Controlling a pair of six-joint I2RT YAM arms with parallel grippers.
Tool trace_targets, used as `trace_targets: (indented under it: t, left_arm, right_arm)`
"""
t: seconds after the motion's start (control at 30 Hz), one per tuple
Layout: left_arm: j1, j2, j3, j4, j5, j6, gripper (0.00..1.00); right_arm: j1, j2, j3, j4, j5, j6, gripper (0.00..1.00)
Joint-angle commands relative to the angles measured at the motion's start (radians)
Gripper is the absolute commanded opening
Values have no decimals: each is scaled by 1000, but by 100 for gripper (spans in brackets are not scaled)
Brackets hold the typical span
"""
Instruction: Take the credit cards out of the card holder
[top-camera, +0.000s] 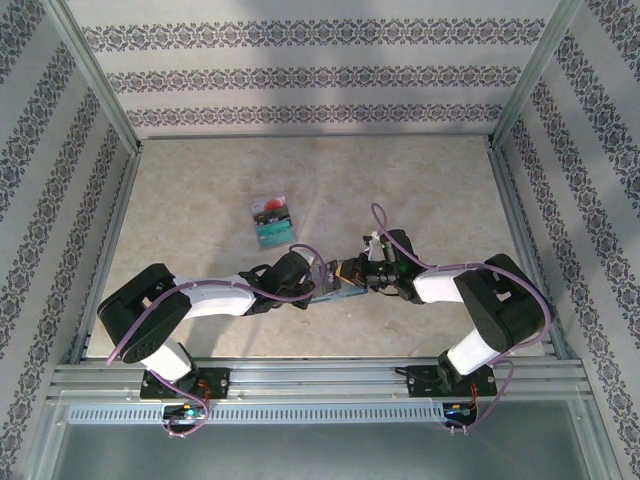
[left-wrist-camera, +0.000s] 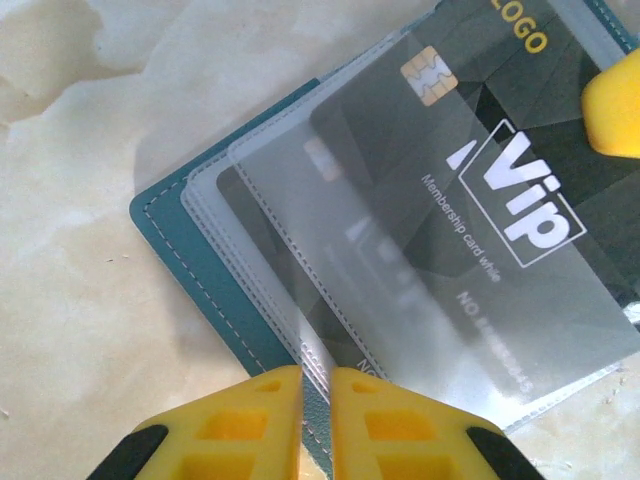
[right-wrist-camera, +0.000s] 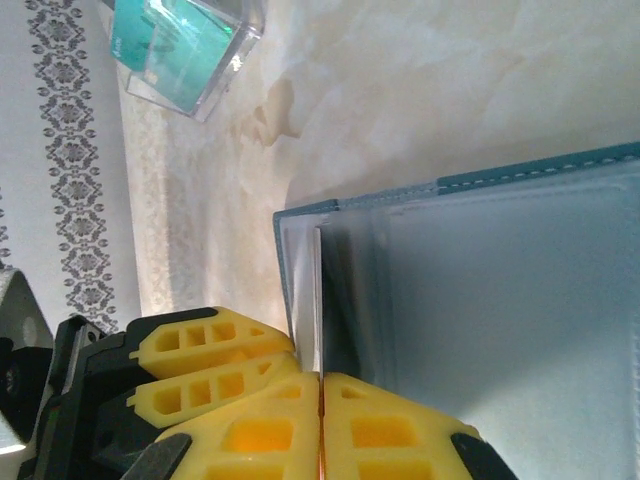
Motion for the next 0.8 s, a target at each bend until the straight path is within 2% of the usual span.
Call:
trace_targets:
  t: [0.0,0.57,0.77]
  left_arm:
    - [-14,-19,13,-51,-22,-13,15]
    - [-13,-109,63,-140,-80,22,30]
    - [0,-144,99,-188,-91,25,46]
  right_arm:
    - [-16,-23,-15,-12,15,-34,8]
    - [-65,-125,11,-179,29,-121,6]
    - [-73,-190,20,-253,37,-160,5]
